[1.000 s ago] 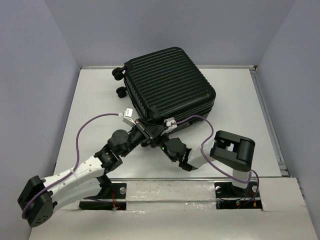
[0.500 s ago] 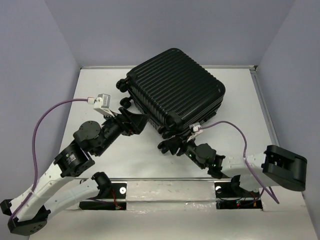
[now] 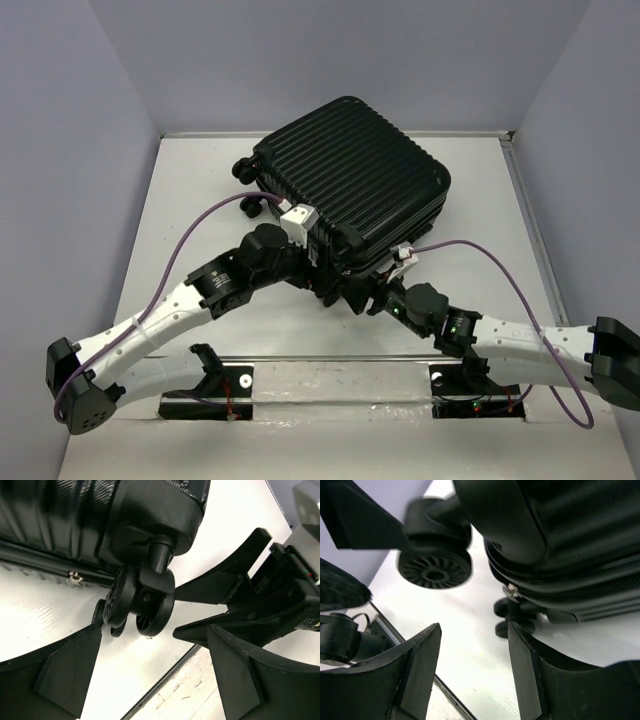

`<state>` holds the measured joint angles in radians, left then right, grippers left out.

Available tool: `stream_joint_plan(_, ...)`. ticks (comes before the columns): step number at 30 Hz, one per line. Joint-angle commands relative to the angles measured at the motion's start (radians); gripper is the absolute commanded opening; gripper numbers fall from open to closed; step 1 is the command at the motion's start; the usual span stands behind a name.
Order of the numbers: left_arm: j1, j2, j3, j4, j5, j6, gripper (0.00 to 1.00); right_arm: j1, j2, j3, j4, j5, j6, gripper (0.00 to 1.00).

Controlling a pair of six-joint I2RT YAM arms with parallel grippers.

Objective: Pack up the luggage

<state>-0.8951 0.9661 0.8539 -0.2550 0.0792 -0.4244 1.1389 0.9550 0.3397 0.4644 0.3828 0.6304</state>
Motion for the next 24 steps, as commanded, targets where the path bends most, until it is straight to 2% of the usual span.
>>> stream_joint_plan(1, 0.001, 0.060, 0.071, 0.085, 0.071, 0.085, 0.97, -0.004, -0.035, -0.041, -0.056, -0.013, 0.034, 0.59)
stream_joint_plan(6, 0.001, 0.138, 0.089, 0.077, -0.001, 0.113, 0.93, -0.004, -0.050, -0.064, -0.063, -0.030, 0.042, 0.58)
stream_joint_plan(12, 0.001, 0.189, 0.102, 0.074, -0.012, 0.136, 0.73, -0.004, -0.070, -0.077, -0.066, -0.019, 0.037, 0.58)
stream_joint_plan(14, 0.001, 0.197, 0.106, 0.072, -0.024, 0.139, 0.50, -0.013, -0.058, -0.067, -0.066, -0.009, 0.028, 0.59)
stream_joint_plan(15, 0.001, 0.198, 0.108, 0.072, -0.028, 0.138, 0.20, -0.013, -0.050, -0.059, -0.066, -0.005, 0.020, 0.59)
stream_joint_plan(16, 0.002, 0.200, 0.111, 0.079, -0.018, 0.125, 0.10, -0.013, -0.030, -0.050, -0.067, 0.002, 0.012, 0.59)
stream_joint_plan(17, 0.004, 0.201, 0.115, 0.089, 0.000, 0.116, 0.06, -0.013, -0.021, -0.029, -0.078, 0.007, 0.000, 0.58)
stream_joint_plan(19, 0.005, 0.198, 0.113, 0.163, 0.092, 0.084, 0.06, -0.022, -0.007, -0.010, -0.105, 0.024, 0.000, 0.54)
stream_joint_plan(21, 0.007, 0.194, 0.090, 0.248, 0.186, -0.012, 0.06, -0.036, -0.005, -0.011, -0.124, 0.056, 0.002, 0.46)
stream_joint_plan(22, 0.005, 0.194, 0.080, 0.358, 0.262, -0.052, 0.06, -0.056, -0.007, -0.019, -0.125, 0.057, 0.002, 0.43)
stream_joint_plan(23, 0.005, 0.194, 0.068, 0.419, 0.293, -0.094, 0.06, -0.071, -0.012, -0.027, -0.127, 0.048, 0.002, 0.39)
stream_joint_plan(24, 0.005, 0.189, 0.042, 0.522, 0.321, -0.176, 0.06, -0.096, -0.031, -0.045, -0.132, 0.041, 0.005, 0.38)
